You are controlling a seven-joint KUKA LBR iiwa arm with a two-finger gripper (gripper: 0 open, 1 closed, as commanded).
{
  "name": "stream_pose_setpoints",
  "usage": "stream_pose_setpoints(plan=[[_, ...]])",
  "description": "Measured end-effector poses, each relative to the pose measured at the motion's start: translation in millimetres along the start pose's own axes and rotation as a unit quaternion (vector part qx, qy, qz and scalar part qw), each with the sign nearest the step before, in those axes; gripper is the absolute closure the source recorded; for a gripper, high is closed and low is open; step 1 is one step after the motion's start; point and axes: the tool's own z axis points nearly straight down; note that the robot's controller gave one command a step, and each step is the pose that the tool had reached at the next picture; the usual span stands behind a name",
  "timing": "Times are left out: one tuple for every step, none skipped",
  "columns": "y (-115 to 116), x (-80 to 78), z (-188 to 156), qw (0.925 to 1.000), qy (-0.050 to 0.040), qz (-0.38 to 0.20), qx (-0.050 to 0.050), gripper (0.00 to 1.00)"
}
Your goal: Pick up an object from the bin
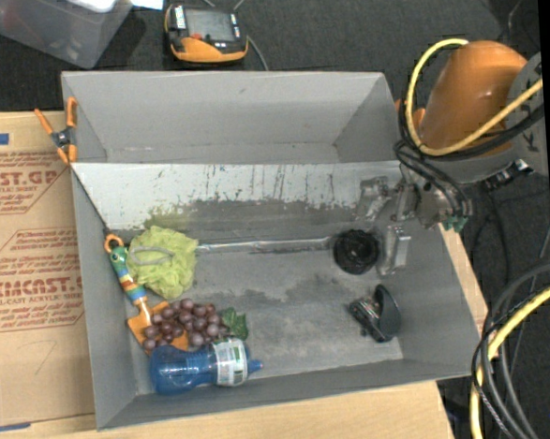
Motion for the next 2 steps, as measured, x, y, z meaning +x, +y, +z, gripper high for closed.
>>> stream_pose_setpoints(plan=[[0.0,0.0,0.0,1.0,0.0,0.0,0.0,0.0],[-36.9,20.1,31.3,0.9816,0.0003,-0.191,0.0,0.0]])
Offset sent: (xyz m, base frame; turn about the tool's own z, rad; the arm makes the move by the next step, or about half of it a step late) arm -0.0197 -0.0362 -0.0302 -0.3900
